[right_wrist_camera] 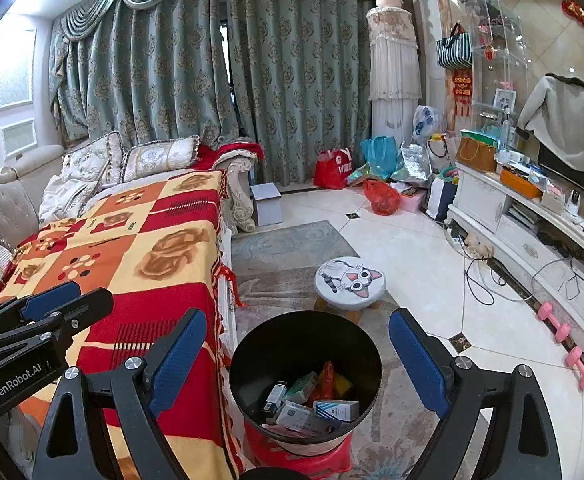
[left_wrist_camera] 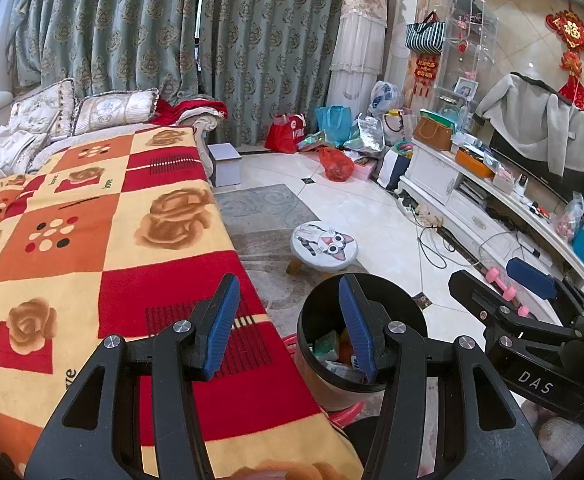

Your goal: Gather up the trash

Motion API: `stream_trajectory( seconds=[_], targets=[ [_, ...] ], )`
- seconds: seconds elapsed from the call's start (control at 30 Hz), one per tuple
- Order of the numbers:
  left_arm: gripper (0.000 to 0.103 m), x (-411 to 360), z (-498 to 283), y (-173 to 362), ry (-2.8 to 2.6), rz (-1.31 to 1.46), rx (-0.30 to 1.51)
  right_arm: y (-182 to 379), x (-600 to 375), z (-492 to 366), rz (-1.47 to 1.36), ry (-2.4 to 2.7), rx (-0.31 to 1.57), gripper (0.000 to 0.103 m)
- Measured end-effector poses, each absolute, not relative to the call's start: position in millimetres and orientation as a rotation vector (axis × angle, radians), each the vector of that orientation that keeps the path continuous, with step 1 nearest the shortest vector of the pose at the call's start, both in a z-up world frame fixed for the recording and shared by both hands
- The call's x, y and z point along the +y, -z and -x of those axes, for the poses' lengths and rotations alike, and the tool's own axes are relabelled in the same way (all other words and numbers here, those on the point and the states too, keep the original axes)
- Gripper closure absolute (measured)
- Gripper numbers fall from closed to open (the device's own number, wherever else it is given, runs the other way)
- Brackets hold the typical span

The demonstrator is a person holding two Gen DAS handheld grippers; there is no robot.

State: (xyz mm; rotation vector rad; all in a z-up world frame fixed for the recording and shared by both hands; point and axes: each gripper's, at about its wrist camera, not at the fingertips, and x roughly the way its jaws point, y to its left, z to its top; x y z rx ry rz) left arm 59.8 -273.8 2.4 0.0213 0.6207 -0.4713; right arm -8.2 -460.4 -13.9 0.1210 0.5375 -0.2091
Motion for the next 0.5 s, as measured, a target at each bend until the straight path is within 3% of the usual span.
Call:
stream_trajectory(
  seconds=[0.5],
  targets=[
    [0.053,-278.0,-56.7,6.6,0.473,-0.025,0.635,16.8,-462.8,10.6,-0.118,0.211,0.548,0.011]
  ],
)
